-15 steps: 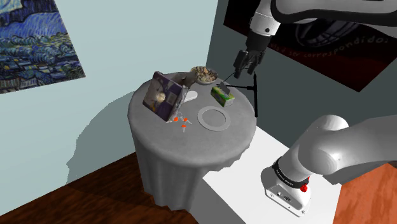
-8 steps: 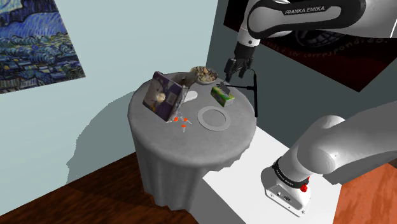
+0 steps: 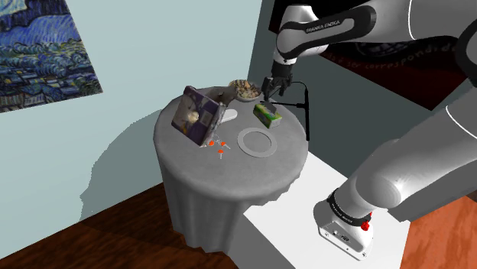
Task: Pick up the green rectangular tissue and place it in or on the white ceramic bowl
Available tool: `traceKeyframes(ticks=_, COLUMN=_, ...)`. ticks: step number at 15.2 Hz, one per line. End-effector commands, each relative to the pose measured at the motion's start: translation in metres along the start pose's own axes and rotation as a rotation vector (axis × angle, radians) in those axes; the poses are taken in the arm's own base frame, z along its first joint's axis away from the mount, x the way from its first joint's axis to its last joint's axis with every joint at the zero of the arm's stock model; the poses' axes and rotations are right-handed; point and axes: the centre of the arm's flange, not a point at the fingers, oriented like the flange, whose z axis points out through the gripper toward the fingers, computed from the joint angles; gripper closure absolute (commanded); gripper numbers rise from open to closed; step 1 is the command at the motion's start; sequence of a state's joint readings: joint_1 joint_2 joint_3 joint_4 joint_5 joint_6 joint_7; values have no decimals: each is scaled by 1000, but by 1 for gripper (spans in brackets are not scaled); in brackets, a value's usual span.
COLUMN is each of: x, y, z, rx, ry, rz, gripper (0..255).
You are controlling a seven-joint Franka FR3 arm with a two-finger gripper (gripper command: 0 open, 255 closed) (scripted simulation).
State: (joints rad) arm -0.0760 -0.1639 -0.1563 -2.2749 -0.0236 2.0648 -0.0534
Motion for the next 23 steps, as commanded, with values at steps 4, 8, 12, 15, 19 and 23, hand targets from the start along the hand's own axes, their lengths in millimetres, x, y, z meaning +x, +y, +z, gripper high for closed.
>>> traceKeyframes(ticks=4, x=26, y=17, z=36, rx=-17, ry=-6, rz=14, gripper=0)
traceKeyframes(ticks=8, x=26, y=18, z=57, rx=-17, ry=-6, rz=14, gripper=0)
traceKeyframes(ticks=12, x=26, y=18, z=65, rx=-17, ry=-6, rz=14, gripper=0)
traceKeyframes(ticks=15, x=26, y=18, z=65, rx=-17, ry=-6, rz=14, gripper=0)
traceKeyframes(ticks=19, x=26, y=18, z=65, rx=-17, ry=-6, rz=14, gripper=255)
traceKeyframes(ticks=23, x=26, y=18, z=65, rx=-17, ry=-6, rz=14, gripper=255)
